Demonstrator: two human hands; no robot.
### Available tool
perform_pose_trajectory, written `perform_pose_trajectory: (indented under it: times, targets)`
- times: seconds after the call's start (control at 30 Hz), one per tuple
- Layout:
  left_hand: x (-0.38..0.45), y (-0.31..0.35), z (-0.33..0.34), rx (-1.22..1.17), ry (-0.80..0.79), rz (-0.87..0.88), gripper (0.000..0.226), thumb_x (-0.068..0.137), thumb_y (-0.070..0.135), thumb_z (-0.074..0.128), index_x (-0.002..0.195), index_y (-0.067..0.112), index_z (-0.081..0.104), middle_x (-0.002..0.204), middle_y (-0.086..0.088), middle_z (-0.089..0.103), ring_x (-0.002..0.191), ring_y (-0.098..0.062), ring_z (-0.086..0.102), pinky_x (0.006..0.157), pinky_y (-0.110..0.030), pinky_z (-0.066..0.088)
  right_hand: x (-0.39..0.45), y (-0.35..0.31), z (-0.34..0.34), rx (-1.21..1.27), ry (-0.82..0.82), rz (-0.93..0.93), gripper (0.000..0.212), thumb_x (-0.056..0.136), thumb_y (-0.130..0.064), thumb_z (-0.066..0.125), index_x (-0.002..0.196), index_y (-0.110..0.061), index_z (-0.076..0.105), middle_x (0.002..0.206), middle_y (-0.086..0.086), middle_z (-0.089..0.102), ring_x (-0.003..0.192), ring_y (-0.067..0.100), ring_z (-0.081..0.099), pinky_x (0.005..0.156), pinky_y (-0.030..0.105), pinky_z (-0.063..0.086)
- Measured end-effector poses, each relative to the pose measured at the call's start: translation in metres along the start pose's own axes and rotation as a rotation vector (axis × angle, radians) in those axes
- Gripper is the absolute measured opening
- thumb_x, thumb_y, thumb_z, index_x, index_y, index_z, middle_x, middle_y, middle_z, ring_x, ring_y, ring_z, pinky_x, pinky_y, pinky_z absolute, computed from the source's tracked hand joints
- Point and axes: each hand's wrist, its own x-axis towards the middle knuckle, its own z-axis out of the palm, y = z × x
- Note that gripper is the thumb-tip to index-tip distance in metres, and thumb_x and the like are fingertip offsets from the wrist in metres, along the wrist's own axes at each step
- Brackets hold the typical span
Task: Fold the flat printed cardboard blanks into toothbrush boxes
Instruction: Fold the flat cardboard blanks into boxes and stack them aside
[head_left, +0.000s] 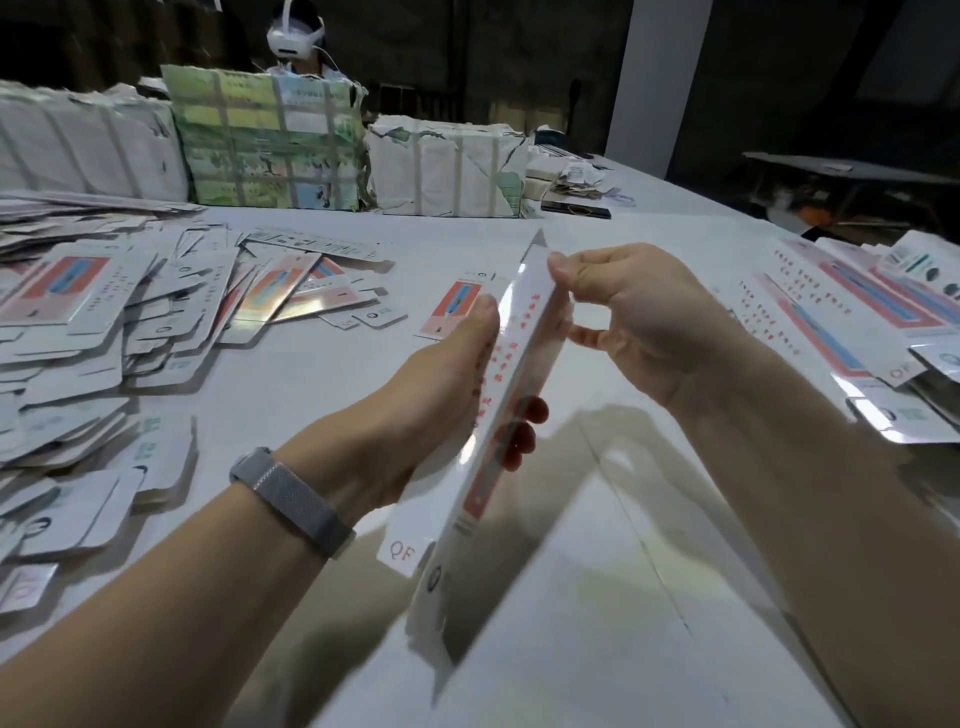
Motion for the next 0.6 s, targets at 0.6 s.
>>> perform_pose_trajectory:
  times: [0.6]
  targets:
    - [0.001,-0.016,0.018,-0.222,0.186,0.212,0.066,0.069,0.04,0.065,0.125,0.017,0.038,0.076,-0.008,0.066,0.06,-0.021,0.07,0.057,-0.028,0.056,-0.009,0.037,0.042,0.403,-0.174,-0.269,0.045,0.103,-0.027,0.045,0.145,-0.04,0.038,0.1,-0.02,0.073,0.103,0.025,0.071,0.084,0.042,0.06]
